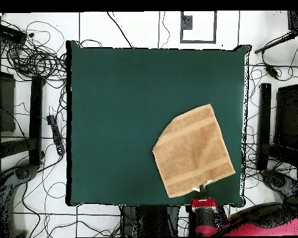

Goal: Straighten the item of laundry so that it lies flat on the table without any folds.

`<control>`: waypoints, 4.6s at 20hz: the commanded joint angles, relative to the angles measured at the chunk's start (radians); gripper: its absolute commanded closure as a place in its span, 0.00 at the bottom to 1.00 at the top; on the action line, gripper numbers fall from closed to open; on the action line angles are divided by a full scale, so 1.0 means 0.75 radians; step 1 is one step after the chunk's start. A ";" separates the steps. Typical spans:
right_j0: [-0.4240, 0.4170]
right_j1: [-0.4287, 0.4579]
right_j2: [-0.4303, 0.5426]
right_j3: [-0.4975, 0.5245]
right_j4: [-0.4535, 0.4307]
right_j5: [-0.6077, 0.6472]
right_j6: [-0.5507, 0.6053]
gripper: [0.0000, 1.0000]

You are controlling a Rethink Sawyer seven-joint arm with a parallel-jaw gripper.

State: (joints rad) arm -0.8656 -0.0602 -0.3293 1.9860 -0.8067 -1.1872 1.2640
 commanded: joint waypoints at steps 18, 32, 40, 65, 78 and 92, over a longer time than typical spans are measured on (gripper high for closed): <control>-0.167 0.278 -0.186 -0.088 -0.179 0.208 0.208 1.00; -0.062 0.265 -0.165 -0.039 -0.073 0.149 0.154 1.00; 0.022 0.236 -0.155 -0.017 -0.038 0.176 0.200 1.00; 0.122 0.183 -0.176 0.047 0.014 0.174 0.228 1.00; 0.177 -0.269 -0.128 0.221 -0.198 0.548 0.396 1.00; 0.117 -0.515 -0.009 0.315 -0.250 0.796 0.370 1.00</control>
State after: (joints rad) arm -0.7970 -0.3454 -0.5123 2.1906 -0.9740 -0.7574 1.2640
